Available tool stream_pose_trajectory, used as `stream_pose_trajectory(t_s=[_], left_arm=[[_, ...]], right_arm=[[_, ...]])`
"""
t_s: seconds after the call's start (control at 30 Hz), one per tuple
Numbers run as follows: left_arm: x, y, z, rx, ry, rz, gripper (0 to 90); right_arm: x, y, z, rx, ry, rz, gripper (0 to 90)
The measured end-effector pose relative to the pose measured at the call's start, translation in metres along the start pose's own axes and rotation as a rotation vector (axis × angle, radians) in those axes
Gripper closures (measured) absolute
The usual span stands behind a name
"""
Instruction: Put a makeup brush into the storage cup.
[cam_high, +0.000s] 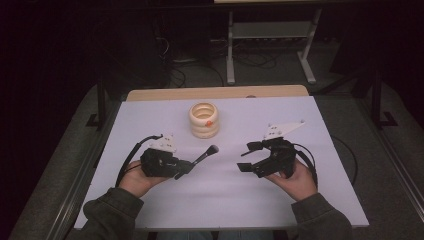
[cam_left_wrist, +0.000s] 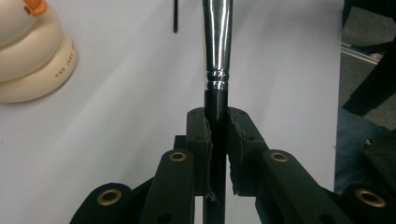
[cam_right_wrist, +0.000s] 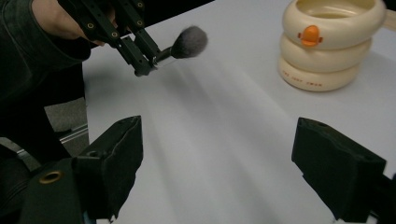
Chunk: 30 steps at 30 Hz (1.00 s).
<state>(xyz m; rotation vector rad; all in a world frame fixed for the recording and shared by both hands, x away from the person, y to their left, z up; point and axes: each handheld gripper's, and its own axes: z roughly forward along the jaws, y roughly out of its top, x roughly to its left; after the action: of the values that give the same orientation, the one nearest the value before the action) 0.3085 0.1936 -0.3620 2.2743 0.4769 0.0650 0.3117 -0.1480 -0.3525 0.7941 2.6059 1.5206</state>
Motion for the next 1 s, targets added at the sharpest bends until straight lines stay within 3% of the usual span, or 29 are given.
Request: stream_pose_trajectory(t_s=[0.1, 0.17, 0.4, 0.63, 0.93, 0.97, 1.0], left_arm=[[-0.001, 0.000, 0.004, -0.019, -0.007, 0.001, 80.0], [-0.003, 0.001, 0.006, -0.056, -0.020, -0.009, 80.0], [-0.007, 0.006, 0.010, -0.136, -0.042, -0.001, 80.0], [-0.013, 0.008, 0.020, -0.153, -0.053, 0.009, 80.0], [-0.015, 0.007, 0.026, -0.128, -0.057, 0.037, 80.0], [-0.015, 0.007, 0.026, -0.122, -0.053, 0.045, 80.0], [-0.015, 0.007, 0.027, -0.120, -0.050, 0.049, 80.0]], right_arm=[[0.001, 0.004, 0.010, 0.007, 0.025, 0.004, 16.1], [0.002, 0.008, 0.017, 0.011, 0.044, 0.000, 16.4], [0.005, 0.018, 0.033, -0.019, 0.120, 0.006, 24.7], [0.008, 0.023, 0.046, -0.023, 0.176, -0.005, 43.6], [0.000, 0.021, 0.057, 0.011, 0.247, 0.041, 67.2], [-0.004, 0.020, 0.059, 0.005, 0.285, 0.068, 73.1], [-0.004, 0.020, 0.059, 0.005, 0.285, 0.068, 73.1]])
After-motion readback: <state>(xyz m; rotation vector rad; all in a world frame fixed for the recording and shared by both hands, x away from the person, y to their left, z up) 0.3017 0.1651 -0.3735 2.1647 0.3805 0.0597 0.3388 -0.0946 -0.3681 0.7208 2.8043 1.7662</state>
